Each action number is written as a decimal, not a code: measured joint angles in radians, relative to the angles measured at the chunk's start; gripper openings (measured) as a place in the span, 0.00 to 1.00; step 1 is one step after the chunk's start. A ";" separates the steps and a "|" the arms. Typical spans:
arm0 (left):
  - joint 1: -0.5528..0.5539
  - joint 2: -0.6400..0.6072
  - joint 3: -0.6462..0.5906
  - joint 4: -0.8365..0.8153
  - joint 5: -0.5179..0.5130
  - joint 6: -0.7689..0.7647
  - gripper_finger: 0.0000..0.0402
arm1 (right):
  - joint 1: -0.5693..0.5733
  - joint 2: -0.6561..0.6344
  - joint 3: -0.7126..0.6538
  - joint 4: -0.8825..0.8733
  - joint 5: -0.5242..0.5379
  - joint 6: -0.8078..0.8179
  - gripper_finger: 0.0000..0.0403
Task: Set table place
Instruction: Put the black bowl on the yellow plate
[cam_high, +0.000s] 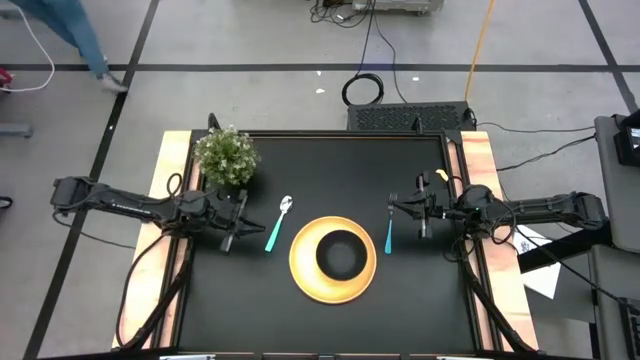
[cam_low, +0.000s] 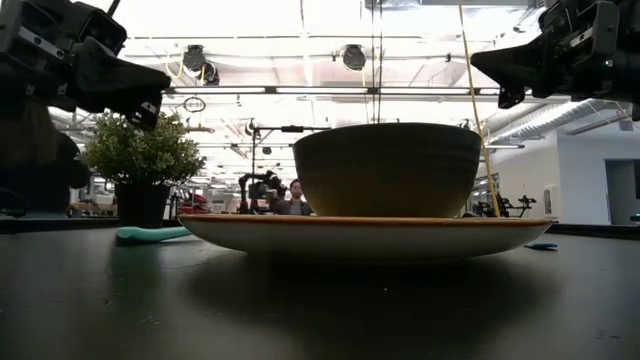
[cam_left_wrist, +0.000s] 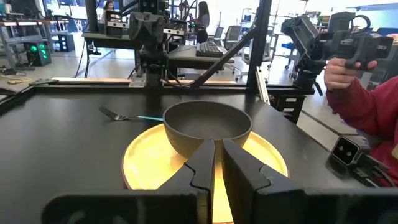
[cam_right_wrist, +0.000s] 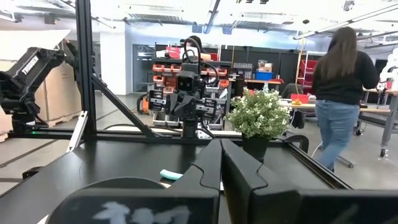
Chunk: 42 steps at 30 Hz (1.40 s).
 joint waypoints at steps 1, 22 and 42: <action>0.000 0.000 0.000 0.000 0.000 0.000 0.08 | 0.000 0.000 0.000 0.000 0.000 0.000 0.00; -0.050 0.068 0.154 -0.205 -0.070 0.016 0.08 | 0.000 0.000 0.000 0.000 0.002 -0.024 0.00; -0.160 0.627 0.772 -0.728 -0.193 0.373 0.08 | 0.000 0.002 0.000 -0.035 0.004 -0.040 0.00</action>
